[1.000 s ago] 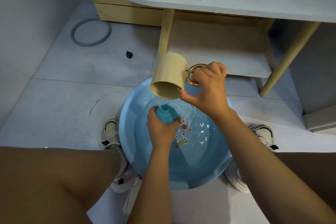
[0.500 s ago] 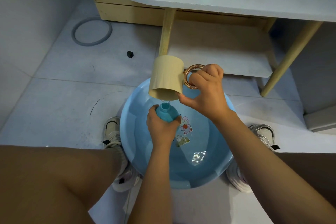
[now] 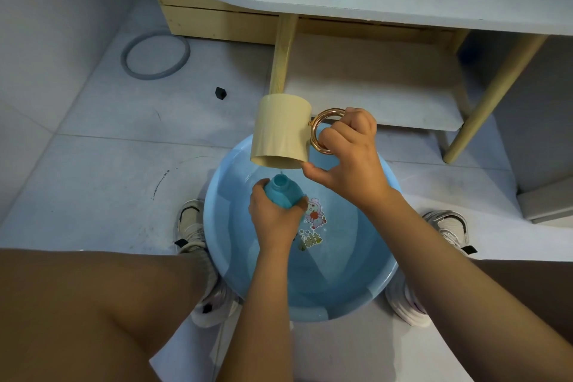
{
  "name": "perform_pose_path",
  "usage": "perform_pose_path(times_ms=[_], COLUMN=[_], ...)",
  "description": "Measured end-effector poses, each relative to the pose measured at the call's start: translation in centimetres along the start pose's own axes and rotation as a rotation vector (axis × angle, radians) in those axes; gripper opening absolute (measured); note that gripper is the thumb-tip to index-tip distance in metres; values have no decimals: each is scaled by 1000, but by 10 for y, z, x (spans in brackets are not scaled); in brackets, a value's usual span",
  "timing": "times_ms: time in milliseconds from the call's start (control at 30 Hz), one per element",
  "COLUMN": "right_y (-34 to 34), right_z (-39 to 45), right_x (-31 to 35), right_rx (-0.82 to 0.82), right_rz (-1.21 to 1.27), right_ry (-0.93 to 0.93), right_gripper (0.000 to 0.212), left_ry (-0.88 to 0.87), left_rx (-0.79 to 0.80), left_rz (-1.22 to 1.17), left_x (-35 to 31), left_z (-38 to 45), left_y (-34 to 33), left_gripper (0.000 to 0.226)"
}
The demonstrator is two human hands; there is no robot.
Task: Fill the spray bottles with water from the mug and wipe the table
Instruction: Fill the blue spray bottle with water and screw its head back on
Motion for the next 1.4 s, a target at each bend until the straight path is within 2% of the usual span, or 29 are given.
perform_pose_path(times_ms=[200,300,400,500,567,633,767,933,1100,1233,1400], right_y=[2,5,6,3,7,12,26,69,116,154,196], right_z=[0,0,-7,-23,-35,-42,-34,9,44,73,110], right_x=[-1,-4,-13,-35,-48,-57,-56,-45,-45,-51,-66], right_rx=[10,-10,17,248,352,379,433,385,291,216,155], right_rz=[-7,-12,-53,-79,27,140,226,306,469,581,585], right_ry=[-13,-110,-376,-815,-1066,-1195,-1223,-1183,-1203,-1196,-1184], right_gripper=[33,37,40,46,51,53,56,58,36,24,32], left_ry=[2,5,1,-8,-16,-26,-56,-115,-269,-325,-364], left_rx=[6,3,11,34,40,52,100,193,230,252,314], left_rz=[-11,-24,-45,-81,-80,-68,-59,-57,6,55,16], left_x=[0,0,-2,-8,-13,-21,-41,-85,-150,-201,-269], left_z=[-1,-1,-3,-6,-7,-9,-17,-41,-74,-97,-114], left_y=[-1,0,2,5,8,13,26,52,82,99,102], left_gripper=[74,73,69,66,66,65,62,64,60,61,55])
Point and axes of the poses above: each hand's wrist, its own z-axis towards the middle knuckle, its own y-axis out of the back of the hand, x = y × z, the point moved 4 cm from there along z, towards the middle knuckle, and after that the axes turned 13 degrees about y, right-handed, at the moved point
